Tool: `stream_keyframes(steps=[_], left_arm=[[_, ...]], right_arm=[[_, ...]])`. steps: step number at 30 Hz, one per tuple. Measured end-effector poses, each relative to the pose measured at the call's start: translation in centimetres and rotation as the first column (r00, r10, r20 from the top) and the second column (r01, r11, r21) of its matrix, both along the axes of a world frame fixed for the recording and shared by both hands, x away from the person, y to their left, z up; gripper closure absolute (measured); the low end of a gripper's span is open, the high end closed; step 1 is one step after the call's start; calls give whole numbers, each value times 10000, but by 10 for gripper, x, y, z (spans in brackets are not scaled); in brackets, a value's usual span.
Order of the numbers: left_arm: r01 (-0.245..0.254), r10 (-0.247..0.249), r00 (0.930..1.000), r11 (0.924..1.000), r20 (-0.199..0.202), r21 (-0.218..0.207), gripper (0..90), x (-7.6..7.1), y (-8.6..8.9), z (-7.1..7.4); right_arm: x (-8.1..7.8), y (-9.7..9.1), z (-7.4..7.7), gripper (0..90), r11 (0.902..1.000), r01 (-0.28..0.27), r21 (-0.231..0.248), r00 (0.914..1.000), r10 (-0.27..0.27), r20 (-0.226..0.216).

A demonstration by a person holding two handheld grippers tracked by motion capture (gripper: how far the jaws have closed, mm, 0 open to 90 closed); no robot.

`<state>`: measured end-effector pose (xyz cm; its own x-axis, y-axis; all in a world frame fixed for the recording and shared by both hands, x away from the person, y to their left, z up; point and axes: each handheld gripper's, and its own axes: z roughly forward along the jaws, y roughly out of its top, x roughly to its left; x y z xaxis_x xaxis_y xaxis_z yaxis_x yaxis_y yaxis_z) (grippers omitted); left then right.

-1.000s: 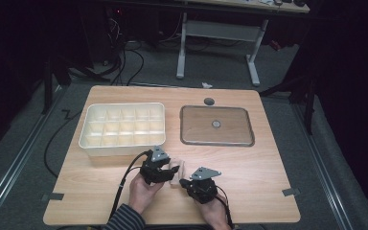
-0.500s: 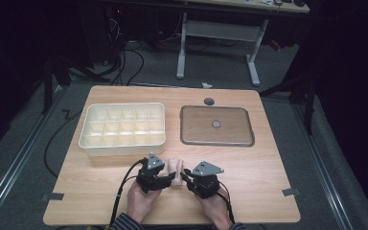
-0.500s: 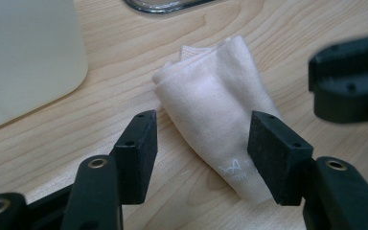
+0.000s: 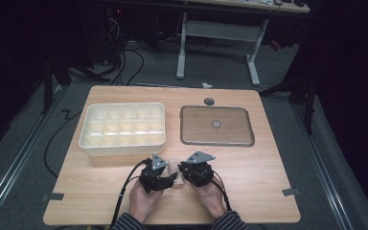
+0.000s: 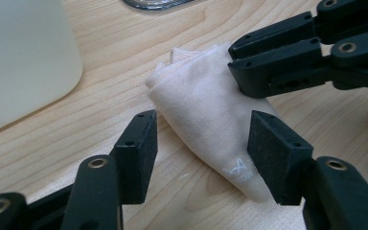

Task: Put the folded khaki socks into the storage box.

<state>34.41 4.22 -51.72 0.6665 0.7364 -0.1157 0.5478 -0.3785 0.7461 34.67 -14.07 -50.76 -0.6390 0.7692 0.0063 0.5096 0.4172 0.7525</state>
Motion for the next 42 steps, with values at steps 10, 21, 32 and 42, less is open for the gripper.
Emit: stream_keyframes(steps=[10, 21, 32, 42], left_arm=[[42, -44, 10000, 9999, 74, 149, 426, 3, -3, -4], [66, -74, 9999, 9988, 156, 486, 413, 8, -3, -3], [-111, 115, 9995, 9998, -288, 144, 400, 12, 2, -3], [-371, 337, 9982, 9970, -505, -682, 375, 13, 1, 3]], right_arm=[[7, -14, -15, 794, 10000, 50, 28, 9998, -50, -202], [7, -14, -17, 790, 9999, 108, 87, 9999, -107, -103], [8, -13, -18, 763, 9999, 123, 119, 9999, -122, -120], [2, -20, -8, 671, 9952, 415, 889, 9991, -420, 33]])
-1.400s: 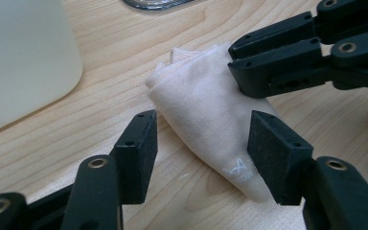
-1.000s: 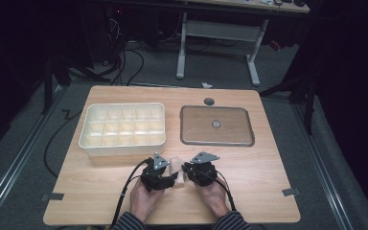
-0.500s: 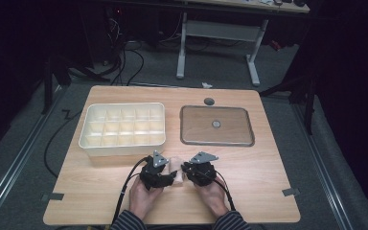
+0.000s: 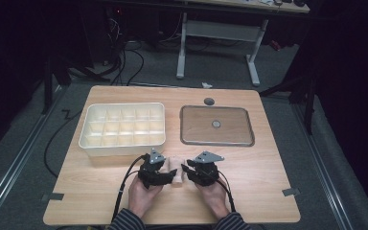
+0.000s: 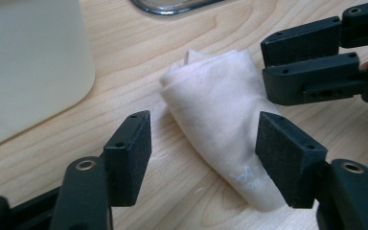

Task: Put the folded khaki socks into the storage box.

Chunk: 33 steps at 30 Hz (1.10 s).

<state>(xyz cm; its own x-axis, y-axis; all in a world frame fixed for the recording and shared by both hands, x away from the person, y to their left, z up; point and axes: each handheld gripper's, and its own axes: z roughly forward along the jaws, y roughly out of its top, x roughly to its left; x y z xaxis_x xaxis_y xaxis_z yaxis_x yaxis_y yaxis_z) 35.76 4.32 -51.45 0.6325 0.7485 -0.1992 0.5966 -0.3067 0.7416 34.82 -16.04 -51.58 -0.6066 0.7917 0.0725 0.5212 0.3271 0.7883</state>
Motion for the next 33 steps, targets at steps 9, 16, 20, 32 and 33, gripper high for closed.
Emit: stream_keyframes(steps=[9, 16, 20, 32, 33], left_arm=[[295, -294, 9993, 9995, -241, 73, 342, 11, 0, 9], [179, -185, 9989, 9997, -439, -135, 329, 19, -2, 11], [43, -38, 9981, 10000, -613, 75, 314, 22, -5, 5], [455, -450, 9931, 9990, -1079, 24, 415, 28, -12, -9], [577, -581, 9919, 9983, -1126, -66, 440, 28, -13, -9]], right_arm=[[-8, -24, 7, 611, 9988, 398, 271, 9987, -407, 311], [-14, -54, 3, 587, 9931, 1143, 275, 9928, -1152, 332], [-19, -70, 1, 579, 9883, 1526, 41, 9871, -1527, 482], [-27, -113, -8, 568, 9598, 2754, -544, 9613, -2756, 42], [-27, -115, -9, 566, 9590, 2771, -594, 9608, -2772, 65]])
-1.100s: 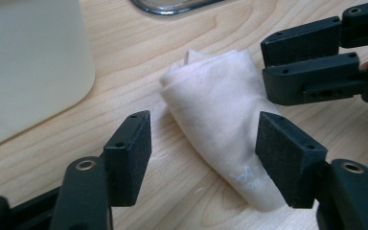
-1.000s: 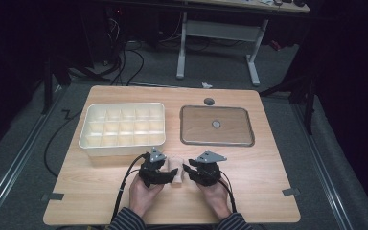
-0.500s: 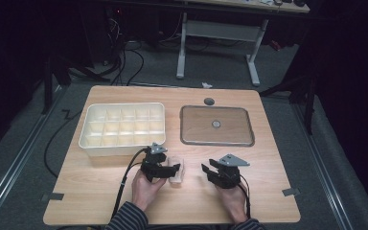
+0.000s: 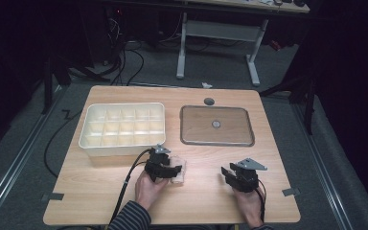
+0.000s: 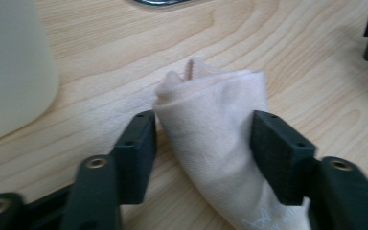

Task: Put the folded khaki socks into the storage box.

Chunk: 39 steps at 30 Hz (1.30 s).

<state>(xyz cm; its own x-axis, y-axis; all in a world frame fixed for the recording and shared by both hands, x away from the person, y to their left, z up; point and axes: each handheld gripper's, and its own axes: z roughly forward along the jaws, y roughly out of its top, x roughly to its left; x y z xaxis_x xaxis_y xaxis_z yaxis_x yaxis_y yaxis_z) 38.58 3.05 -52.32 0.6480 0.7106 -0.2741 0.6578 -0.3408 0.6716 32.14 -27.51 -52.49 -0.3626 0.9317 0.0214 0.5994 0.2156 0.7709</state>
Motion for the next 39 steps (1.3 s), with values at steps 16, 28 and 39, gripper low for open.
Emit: stream_keyframes(steps=[16, 28, 39], left_arm=[[455, -455, 9990, 9989, 14, -103, 694, -2, 2, 3], [705, -701, 9974, 9971, 157, -281, 712, -9, 3, 9], [668, -651, 9972, 9965, 356, -507, 713, -11, 17, 21]], right_arm=[[3, -1, -6, 491, 9979, 276, -586, 9990, -296, -348], [4, 0, -6, 438, 9979, 235, -597, 9989, -258, -381], [4, 0, -6, 424, 9979, 260, -600, 9988, -284, -398]])
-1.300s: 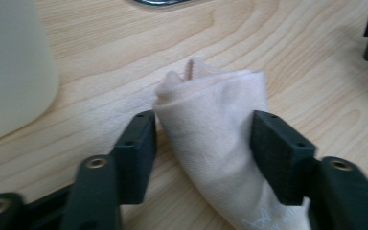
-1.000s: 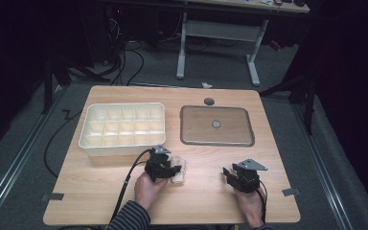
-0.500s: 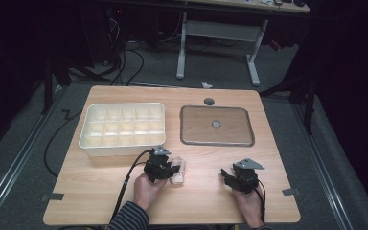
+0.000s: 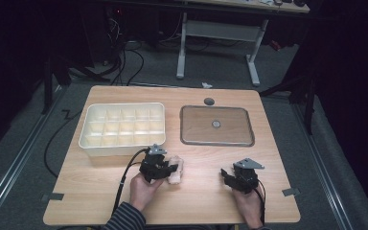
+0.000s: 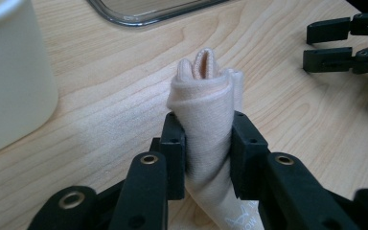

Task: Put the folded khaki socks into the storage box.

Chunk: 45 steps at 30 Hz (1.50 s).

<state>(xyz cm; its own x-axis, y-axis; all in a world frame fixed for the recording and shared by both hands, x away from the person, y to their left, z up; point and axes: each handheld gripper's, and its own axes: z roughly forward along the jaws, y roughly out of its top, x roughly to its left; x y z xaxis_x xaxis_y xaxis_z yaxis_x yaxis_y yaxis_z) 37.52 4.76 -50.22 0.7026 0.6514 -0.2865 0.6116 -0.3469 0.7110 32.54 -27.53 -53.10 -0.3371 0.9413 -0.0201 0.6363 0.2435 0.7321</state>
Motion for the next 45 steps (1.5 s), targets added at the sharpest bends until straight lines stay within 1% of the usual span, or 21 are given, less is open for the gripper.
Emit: stream_keyframes(steps=[8, 11, 14, 17, 21, 23, 25, 28, 33, 37, 40, 42, 45], left_arm=[[-153, 152, 9999, 9997, -53, -206, 712, 1, 13, 6], [-183, 183, 9998, 9996, -13, -199, 712, 1, 16, 8], [-277, 277, 9996, 9992, -3, -294, 712, 3, 19, 14], [-347, 350, 9993, 9989, 95, -329, 712, 2, 22, 19], [-451, 453, 9990, 9986, 64, -270, 712, 2, 29, 22], [-472, 472, 9989, 9983, -29, -350, 712, 3, 32, 23], [-415, 410, 9990, 9986, -153, -333, 717, 3, 34, 23], [-381, 380, 9992, 9992, -84, -139, 721, 1, 36, 24], [-501, 499, 9987, 9985, -116, -212, 721, 3, 43, 28], [-621, 622, 9981, 9979, 45, -185, 721, 3, 48, 34], [-780, 782, 9969, 9966, 61, -271, 721, 5, 55, 37], [-877, 877, 9961, 9949, -6, -490, 721, 6, 60, 38], [-942, 947, 9955, 9941, 68, -541, 721, 6, 64, 40]], right_arm=[[0, 0, 0, 415, 10000, 53, -3, 10000, -53, -14], [0, 0, 0, 414, 10000, 49, -4, 10000, -49, -13], [0, 0, 0, 410, 10000, 41, 2, 10000, -41, -18], [0, 0, 0, 409, 10000, 26, -14, 10000, -26, -10], [0, 0, 0, 409, 10000, 28, -11, 10000, -28, -14], [0, 0, 0, 408, 10000, 37, 0, 10000, -37, -23], [0, 0, 0, 407, 10000, 22, -8, 10000, -22, -16], [0, 0, 0, 407, 10000, 33, 15, 10000, -33, -33], [0, 0, 0, 406, 10000, 20, -10, 10000, -20, -17], [0, 0, 0, 406, 10000, 24, -5, 10000, -24, -27], [0, 0, 0, 406, 10000, 14, -19, 10000, -14, -18], [0, 0, 0, 406, 10000, 11, -13, 10000, -11, -19], [0, 0, 0, 405, 10000, 18, -7, 10000, -18, -26]])
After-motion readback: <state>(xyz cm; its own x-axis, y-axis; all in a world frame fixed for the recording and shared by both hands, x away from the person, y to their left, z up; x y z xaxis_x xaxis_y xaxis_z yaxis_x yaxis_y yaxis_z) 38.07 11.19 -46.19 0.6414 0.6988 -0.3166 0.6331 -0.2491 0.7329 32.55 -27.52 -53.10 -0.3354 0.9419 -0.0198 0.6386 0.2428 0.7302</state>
